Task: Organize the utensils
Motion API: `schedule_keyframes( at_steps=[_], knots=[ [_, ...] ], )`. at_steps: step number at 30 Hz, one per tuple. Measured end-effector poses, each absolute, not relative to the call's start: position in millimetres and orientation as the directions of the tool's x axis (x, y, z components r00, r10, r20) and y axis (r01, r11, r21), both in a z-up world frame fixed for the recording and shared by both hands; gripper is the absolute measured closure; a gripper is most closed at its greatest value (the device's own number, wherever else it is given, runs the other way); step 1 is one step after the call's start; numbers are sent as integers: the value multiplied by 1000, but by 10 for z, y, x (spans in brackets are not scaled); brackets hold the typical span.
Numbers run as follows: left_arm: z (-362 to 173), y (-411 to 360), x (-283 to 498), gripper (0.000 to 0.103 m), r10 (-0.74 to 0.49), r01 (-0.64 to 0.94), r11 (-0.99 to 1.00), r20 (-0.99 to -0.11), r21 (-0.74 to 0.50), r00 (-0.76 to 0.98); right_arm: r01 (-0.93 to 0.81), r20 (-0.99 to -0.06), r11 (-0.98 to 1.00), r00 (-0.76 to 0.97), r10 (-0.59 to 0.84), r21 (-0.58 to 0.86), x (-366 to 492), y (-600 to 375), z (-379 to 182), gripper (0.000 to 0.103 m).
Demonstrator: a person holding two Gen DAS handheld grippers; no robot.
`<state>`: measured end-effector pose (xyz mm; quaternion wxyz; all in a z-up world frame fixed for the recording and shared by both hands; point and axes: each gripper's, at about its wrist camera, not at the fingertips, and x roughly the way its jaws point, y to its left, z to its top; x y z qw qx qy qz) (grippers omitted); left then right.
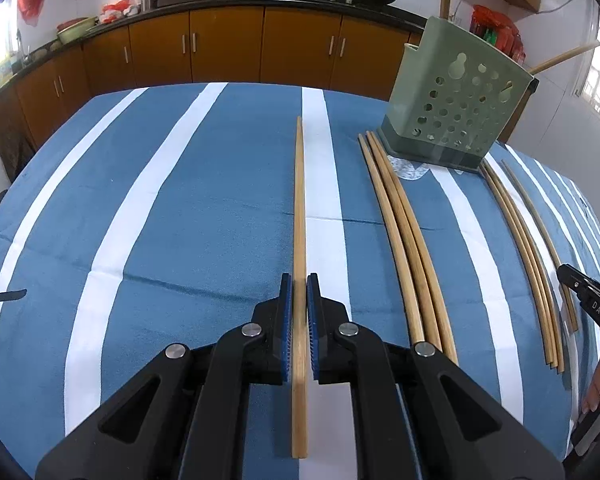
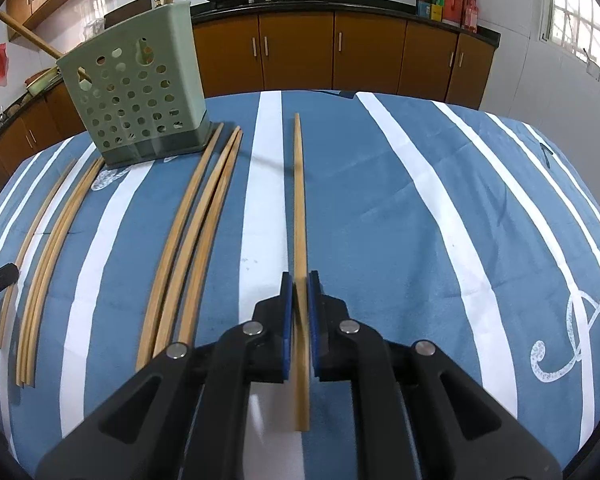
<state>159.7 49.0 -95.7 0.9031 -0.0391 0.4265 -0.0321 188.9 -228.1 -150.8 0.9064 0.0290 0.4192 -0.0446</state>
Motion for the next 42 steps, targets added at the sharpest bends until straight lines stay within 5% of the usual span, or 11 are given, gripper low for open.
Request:
schedule_keyframes(
  at_steps=[42],
  knots=[
    [-956,491,1587,94,-87,26,996,-769,-91,634,106,-763,994,645,-45,31,1888,-2292,-1505,93]
  ],
)
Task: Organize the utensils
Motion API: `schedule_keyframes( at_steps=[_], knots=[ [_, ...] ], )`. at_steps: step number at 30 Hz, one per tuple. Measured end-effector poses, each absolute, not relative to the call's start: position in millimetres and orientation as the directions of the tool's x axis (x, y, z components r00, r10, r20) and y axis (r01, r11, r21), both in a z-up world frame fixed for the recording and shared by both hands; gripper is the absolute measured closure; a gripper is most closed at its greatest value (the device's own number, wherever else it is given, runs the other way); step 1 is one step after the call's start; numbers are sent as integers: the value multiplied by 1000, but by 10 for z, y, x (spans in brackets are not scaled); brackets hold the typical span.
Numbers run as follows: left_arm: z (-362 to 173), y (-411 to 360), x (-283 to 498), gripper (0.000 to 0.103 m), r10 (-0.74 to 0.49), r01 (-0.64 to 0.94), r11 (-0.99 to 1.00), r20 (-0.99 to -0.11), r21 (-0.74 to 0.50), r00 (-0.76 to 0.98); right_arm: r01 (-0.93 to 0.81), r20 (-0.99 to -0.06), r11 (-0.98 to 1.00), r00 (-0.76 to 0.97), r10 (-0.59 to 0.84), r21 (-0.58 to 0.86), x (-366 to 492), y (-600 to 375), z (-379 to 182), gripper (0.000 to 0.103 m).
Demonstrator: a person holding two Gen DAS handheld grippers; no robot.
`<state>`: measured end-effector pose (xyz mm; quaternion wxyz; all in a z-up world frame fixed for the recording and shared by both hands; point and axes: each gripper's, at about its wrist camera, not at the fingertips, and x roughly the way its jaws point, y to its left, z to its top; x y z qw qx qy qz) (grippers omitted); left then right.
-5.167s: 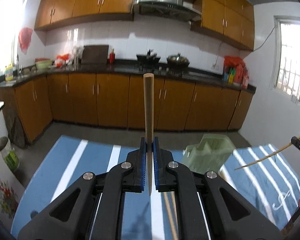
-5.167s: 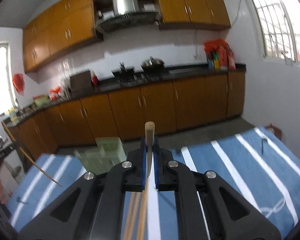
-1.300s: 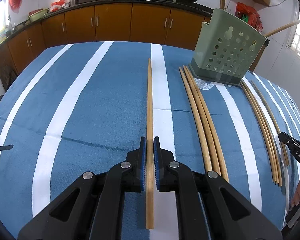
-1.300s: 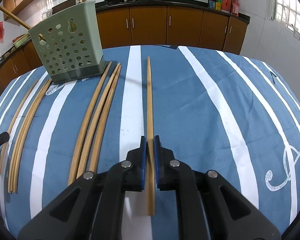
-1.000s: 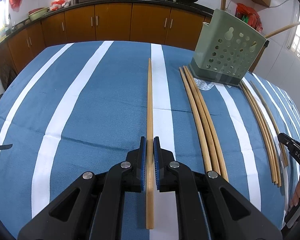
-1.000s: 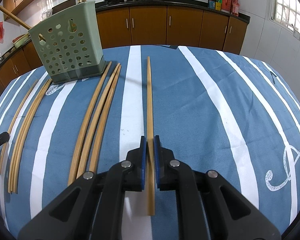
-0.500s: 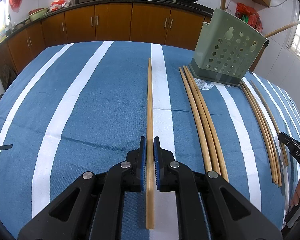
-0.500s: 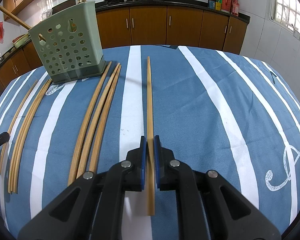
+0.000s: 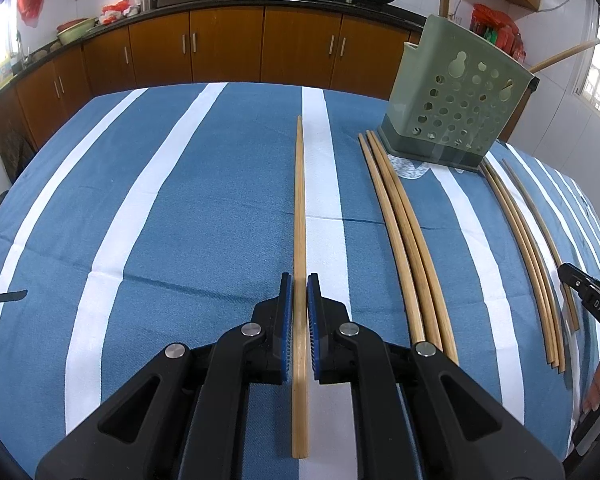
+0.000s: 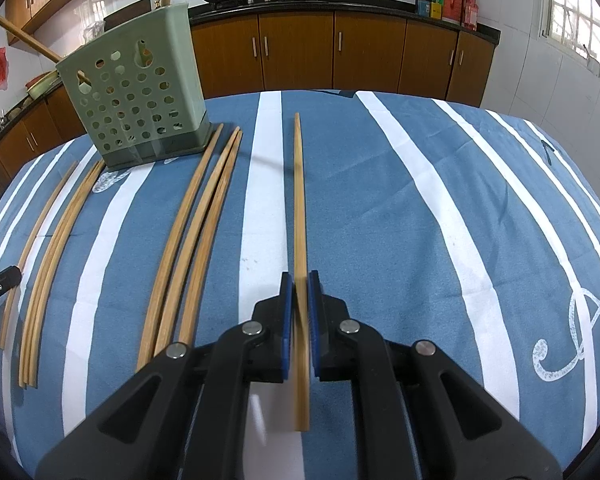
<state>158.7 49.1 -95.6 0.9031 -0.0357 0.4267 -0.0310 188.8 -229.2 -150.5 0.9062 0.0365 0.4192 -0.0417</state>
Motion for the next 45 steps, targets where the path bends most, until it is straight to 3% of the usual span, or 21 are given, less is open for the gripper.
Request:
schedule_keyframes(
  at_steps=[7,10,15,28,38,45],
  knots=[
    [-951,443,1467,94,-70,42,998,-771,-57,633,98,-763,994,646,-26,48,1727,-2304,-1506,88],
    [-951,444,1466,95,-68,42,998,-771,-54,633,109,-763,992,647,-18,69,1713,-2345,-1506,95],
    [-899,463,1436,95,-75,46,997,-760,-59,646,112,-751,990,660,-13,81,1657,-2375,-1444,95],
    [-57,603,1313,95,-104,43,992,-578,-119,810,101,-561,991,827,-35,88,1438,-2421,-581,95],
    [389,687,1431,96,-113,44,988,-501,-147,858,82,-435,992,900,-33,96,1412,-2412,-92,95],
    [708,615,1386,96,-158,101,984,-450,-148,879,-3,-322,982,944,65,188,1375,-2445,459,95]
  ],
)
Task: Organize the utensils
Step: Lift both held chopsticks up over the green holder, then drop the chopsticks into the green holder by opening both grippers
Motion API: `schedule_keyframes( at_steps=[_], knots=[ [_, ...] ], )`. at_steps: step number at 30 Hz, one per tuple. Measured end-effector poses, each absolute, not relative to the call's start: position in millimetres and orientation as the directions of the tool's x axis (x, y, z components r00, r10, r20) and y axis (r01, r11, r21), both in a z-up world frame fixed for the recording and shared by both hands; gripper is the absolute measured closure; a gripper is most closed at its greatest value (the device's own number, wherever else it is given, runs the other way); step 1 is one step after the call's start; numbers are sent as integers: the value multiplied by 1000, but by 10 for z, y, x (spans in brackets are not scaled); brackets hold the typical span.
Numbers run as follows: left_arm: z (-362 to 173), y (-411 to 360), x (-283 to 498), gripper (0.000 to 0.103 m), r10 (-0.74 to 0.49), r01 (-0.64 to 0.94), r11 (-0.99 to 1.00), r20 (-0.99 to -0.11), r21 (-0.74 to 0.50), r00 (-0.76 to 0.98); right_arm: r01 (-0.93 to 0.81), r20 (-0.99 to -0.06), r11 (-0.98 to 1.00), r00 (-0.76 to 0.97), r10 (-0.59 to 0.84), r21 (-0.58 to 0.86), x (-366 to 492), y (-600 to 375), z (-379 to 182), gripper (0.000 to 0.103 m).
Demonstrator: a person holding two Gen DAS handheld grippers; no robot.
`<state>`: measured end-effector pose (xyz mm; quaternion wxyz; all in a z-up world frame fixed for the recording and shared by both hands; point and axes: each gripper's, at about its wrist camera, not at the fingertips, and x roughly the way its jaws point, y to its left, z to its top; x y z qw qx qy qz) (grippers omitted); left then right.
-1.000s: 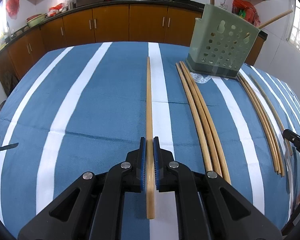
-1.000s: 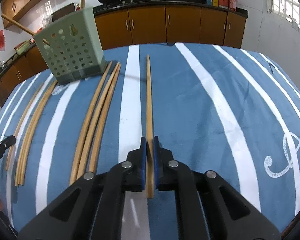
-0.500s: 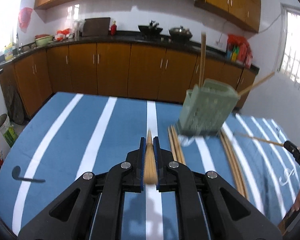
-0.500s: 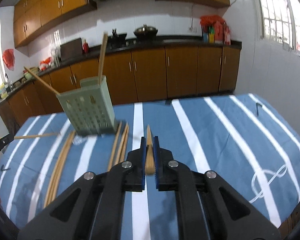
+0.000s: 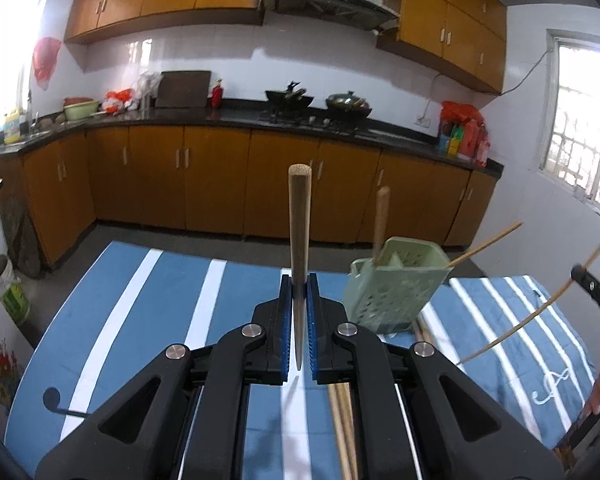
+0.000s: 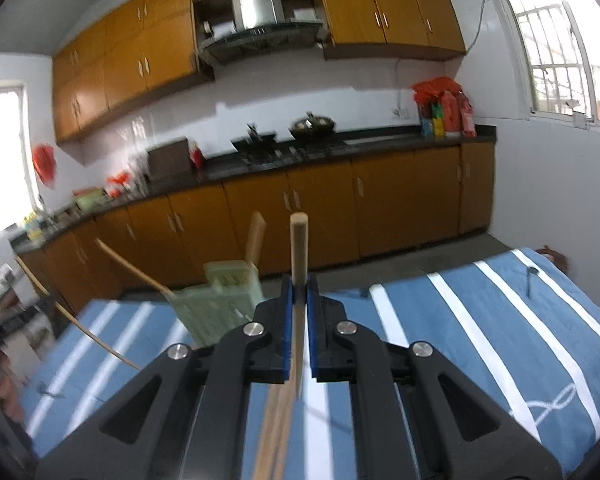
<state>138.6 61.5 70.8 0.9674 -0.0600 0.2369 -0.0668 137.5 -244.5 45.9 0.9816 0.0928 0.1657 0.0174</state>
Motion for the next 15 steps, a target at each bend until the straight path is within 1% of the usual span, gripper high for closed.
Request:
schedule_keyframes(
  at_steps=[3,7,11,15],
  knots=[
    [866,520,1356,96,-198,143,977,-418,-159,886,-68,-255,967,958,132,245,1340,-2452,741,95],
    [1098,353,1349,96,-255,206,964,-367,-169,895,-124,-168,956,971,172,265,1341,-2394,1043,95],
    [1329,188,1383,96,-275,234,958,-296,-168,914,-133,-92,959,983,161,251,1433,-2272,1249,95],
    [1498,63,1538,96,-249,214,963,-231,-165,941,-116,-39,966,991,128,230,1650,-2163,1301,95]
  ],
)
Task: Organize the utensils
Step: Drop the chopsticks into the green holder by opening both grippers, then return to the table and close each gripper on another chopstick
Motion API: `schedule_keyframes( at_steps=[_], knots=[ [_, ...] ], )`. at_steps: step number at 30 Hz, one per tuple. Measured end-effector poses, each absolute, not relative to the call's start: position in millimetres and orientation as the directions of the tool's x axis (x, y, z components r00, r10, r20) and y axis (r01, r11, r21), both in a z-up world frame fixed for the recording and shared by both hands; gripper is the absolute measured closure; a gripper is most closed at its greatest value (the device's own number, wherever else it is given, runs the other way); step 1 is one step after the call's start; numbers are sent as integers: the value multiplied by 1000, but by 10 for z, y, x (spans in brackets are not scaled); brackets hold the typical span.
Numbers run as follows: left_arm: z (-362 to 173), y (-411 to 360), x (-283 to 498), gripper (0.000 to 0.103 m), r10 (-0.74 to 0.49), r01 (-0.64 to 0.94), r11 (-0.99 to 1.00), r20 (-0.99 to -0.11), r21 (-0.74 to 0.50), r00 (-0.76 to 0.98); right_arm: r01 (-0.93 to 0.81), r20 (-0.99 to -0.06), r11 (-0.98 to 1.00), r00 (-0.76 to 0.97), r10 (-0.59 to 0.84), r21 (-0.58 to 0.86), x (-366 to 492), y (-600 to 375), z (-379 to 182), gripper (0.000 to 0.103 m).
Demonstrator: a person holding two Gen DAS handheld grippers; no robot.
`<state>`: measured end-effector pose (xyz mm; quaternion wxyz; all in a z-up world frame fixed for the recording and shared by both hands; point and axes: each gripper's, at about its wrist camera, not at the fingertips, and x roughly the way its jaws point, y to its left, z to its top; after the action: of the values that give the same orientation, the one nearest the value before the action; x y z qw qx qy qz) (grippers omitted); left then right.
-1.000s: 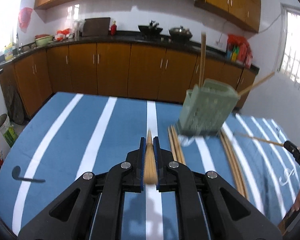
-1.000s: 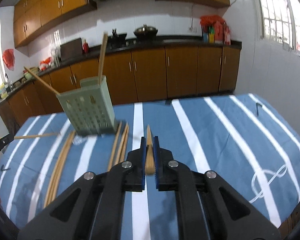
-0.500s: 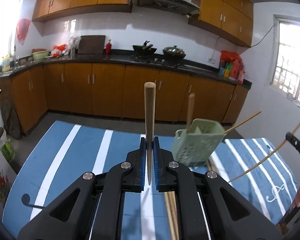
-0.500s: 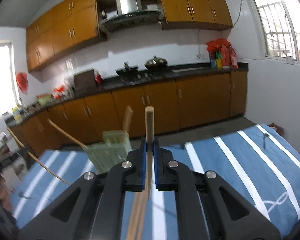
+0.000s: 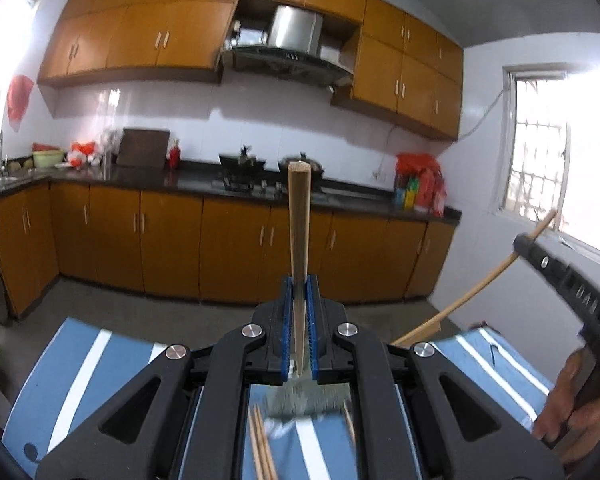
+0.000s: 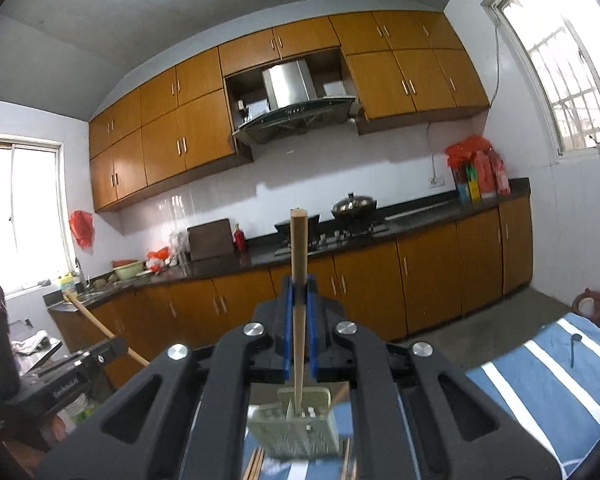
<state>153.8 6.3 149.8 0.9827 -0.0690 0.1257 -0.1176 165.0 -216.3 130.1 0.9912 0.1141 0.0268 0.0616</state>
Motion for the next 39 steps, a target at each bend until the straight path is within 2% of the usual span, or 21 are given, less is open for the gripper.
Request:
schedule_keyframes(
  at_steps=[4,8,16,18,21,23,25,34,37,39],
  knots=[
    [1454,-38,1780,96,-234,200,966,-220,-165,947,-102,-52,974,992,115,204,1943,-2084,1217,95],
    [1227,-148,2008,96,-237,203,968,-279,-146,931,-93,-129,980,985,117,176,2268,-2006,1020,95],
    [892,-154,2226,95,-279,218,956,-382,-195,881,-102,-250,970,955,157,219,2560,-1946,654,92],
    [891,-144,2209,95,-281,219,956,-386,-196,879,-99,-253,970,955,156,224,2537,-1951,638,82],
    [922,-134,2179,93,-281,218,955,-386,-199,879,-93,-242,969,959,149,228,2475,-1967,676,78],
    [960,-122,2134,80,-277,214,956,-376,-202,884,-93,-232,969,961,147,227,2423,-1969,712,77],
    [1002,-125,2113,74,-272,209,957,-364,-201,891,-93,-220,970,965,144,226,2354,-1989,748,76],
    [1152,64,1774,74,-257,198,957,-308,-210,916,-79,-202,970,971,127,231,1795,-2147,745,74],
    [1059,190,1569,74,-252,182,956,-322,-231,913,-67,-260,962,956,138,264,1628,-2252,473,73],
    [875,261,1444,74,-250,173,957,-360,-234,899,-55,-336,963,931,145,265,1611,-2272,203,74]
  ],
)
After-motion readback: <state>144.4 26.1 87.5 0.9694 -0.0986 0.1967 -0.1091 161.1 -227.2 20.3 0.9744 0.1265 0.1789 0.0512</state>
